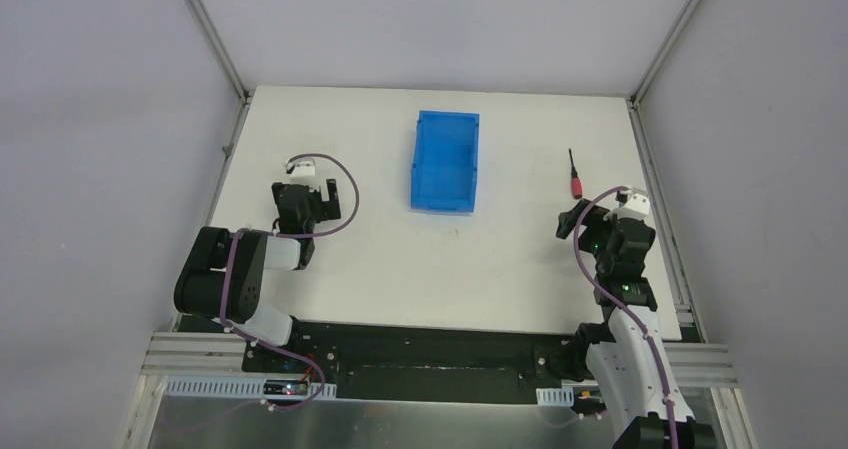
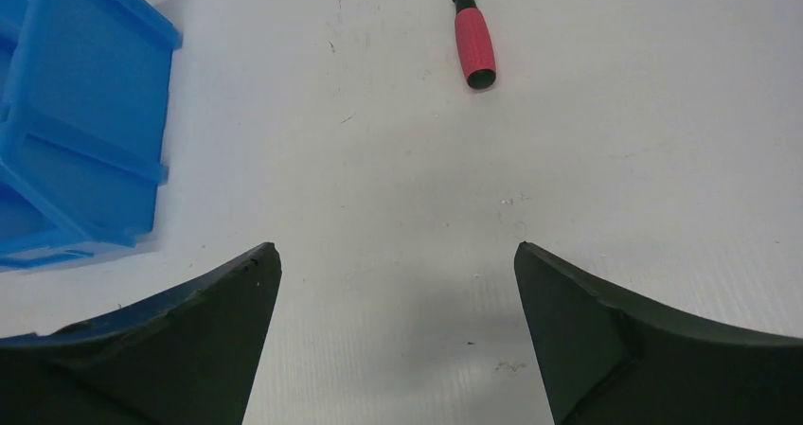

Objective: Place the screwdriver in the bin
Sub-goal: Pick up the screwdriver from the center of the board.

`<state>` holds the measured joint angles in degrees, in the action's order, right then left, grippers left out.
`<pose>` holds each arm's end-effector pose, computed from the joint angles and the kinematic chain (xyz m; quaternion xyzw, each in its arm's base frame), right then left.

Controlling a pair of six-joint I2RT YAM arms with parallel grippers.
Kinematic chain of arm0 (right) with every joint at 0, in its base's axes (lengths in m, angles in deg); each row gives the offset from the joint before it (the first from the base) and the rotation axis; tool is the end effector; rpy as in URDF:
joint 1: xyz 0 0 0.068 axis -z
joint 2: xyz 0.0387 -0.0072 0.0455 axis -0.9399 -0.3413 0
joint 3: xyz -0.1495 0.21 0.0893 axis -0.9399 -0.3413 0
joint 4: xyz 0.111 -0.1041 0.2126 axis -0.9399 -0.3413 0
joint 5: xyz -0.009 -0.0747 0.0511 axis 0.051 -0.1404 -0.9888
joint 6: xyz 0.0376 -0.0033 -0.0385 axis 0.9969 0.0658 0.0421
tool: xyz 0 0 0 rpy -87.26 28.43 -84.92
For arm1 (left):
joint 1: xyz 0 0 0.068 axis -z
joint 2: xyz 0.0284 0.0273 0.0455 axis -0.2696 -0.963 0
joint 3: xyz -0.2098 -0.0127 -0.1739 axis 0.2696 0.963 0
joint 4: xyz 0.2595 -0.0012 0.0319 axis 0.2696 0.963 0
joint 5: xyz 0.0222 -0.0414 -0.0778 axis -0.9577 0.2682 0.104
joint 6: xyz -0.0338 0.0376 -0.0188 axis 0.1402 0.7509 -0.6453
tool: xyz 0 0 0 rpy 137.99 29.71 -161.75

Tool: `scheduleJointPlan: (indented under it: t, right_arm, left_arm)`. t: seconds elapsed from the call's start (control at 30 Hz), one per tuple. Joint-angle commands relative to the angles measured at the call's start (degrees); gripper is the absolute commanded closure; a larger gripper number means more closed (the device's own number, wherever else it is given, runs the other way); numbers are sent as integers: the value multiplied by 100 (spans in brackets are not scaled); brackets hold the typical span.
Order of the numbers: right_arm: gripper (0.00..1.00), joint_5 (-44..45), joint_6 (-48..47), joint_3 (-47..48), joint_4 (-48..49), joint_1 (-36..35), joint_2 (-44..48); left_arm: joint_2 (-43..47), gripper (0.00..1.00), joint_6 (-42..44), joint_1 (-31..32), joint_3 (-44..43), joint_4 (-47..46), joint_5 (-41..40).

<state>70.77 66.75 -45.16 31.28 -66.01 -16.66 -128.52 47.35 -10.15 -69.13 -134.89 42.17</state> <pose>0.1605 -0.0096 0.2101 0.1121 0.8210 0.0667 0.5558 0.2641 -0.0207 0.1398 -0.0040 0.8206 0.0209 0.5711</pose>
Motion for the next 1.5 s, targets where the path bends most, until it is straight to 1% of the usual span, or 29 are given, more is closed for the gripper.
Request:
scheduleJointPlan:
  t: [0.0, 0.1, 0.47, 0.67, 0.73, 0.9, 1.0, 1.13, 1.27, 1.37, 1.47]
  right_arm:
    - [2, 122, 110, 145, 142, -17, -70]
    - [2, 27, 112, 147, 202, -21, -124]
    - [1, 131, 90, 213, 312, -17, -189]
    - [2, 243, 78, 553, 138, -17, -542]
    - [2, 412, 68, 727, 52, -17, -747]
    - [2, 631, 44, 1603, -434, -17, -1602]
    - [2, 655, -35, 2315, -927, -17, -2300]
    - [2, 457, -344, 3556, -1795, -17, -3378]
    - [2, 554, -543, 4831, -2878, -13, -4605]
    - [2, 645, -662, 5635, -3325, -14, -5270]
    - [2, 778, -738, 6225, -3445, -8, -5695]
  left_arm:
    - [109, 1, -39, -66, 7, -161, 33]
    - [108, 1, -39, -66, 5, -164, 35]
    - [105, 1, -39, -64, 7, -171, 31]
    - [108, 1, -37, -66, 7, -165, 34]
    - [108, 1, -41, -66, 7, -165, 34]
    - [106, 1, -34, -66, 7, -166, 34]
    - [109, 1, -39, -66, 6, -164, 30]
    - [108, 1, -38, -66, 7, -163, 34]
    - [108, 1, -37, -66, 3, -166, 34]
    - [113, 1, -37, -66, 7, -173, 32]
    - [108, 1, -39, -66, 7, -159, 35]
